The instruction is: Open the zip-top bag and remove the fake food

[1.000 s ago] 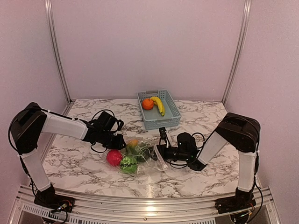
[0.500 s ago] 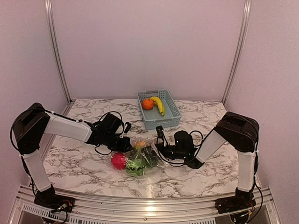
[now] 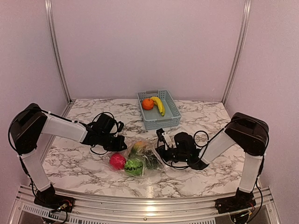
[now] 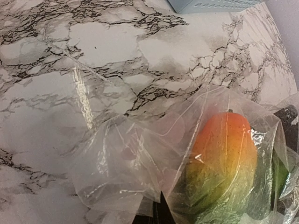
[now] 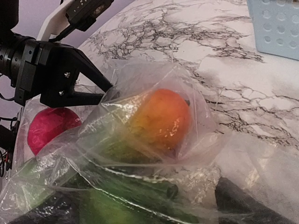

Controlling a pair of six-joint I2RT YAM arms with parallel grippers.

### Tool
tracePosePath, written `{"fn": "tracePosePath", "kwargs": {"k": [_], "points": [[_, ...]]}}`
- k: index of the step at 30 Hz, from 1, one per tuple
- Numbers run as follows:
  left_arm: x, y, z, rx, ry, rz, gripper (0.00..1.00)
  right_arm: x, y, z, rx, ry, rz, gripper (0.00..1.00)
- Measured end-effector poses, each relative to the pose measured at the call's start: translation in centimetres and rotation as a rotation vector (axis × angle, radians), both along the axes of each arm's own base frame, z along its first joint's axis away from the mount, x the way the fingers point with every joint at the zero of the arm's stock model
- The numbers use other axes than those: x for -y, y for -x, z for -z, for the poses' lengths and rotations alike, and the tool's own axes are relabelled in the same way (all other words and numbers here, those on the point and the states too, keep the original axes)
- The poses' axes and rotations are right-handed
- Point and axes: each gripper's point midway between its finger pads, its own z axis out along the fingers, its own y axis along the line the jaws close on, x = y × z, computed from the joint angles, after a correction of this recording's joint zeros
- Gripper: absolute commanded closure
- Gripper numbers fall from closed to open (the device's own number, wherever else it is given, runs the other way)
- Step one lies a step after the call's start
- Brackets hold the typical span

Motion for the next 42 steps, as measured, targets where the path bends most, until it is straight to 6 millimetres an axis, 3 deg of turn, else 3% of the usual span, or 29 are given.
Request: {"fn": "tracePosePath", "kwargs": {"k": [4,7,11,18,22,27,33,39,42], "points": [[0.0,0.0,0.0,-0.001,0.001,-0.002,1.00,-1.0,0.8,0.0,0.052,0.064,-0.013,0.03],[0.0,-0.1,0.0,0.000,0.002,-0.003,1.00,-1.1,2.2,1.5,0.064,0.148,-0.038,0.10],[-0.1,-0.2,0.0,0.001,0.002,-0.006,1.00,-1.0,2.2,1.8,0.090,0.190,-0.026,0.20],[-1.4,-0.5,-0.2,0.006,0.002,-0.032,1.00,1.8,3.2,1.7,0.073,0.249,0.008,0.31],[-2.7,-0.8,-0.5,0.016,-0.002,-0.061,1.00,3.3,4.2,0.6,0.076,0.250,0.009,0.37],[-4.3,-1.3,-0.6,0.024,-0.010,-0.097,1.00,4.0,4.5,-1.2,0.094,0.230,0.018,0.38],[-6.5,-2.1,-0.9,0.040,-0.027,-0.137,1.00,6.6,5.0,-2.3,0.087,0.221,0.039,0.37],[-7.4,-2.8,-1.3,0.054,-0.028,-0.158,1.00,9.3,3.3,-4.9,0.113,0.199,0.101,0.36],[-7.4,-2.8,-1.3,0.055,-0.028,-0.156,1.00,10.6,1.4,-6.2,0.139,0.210,0.143,0.36]]}}
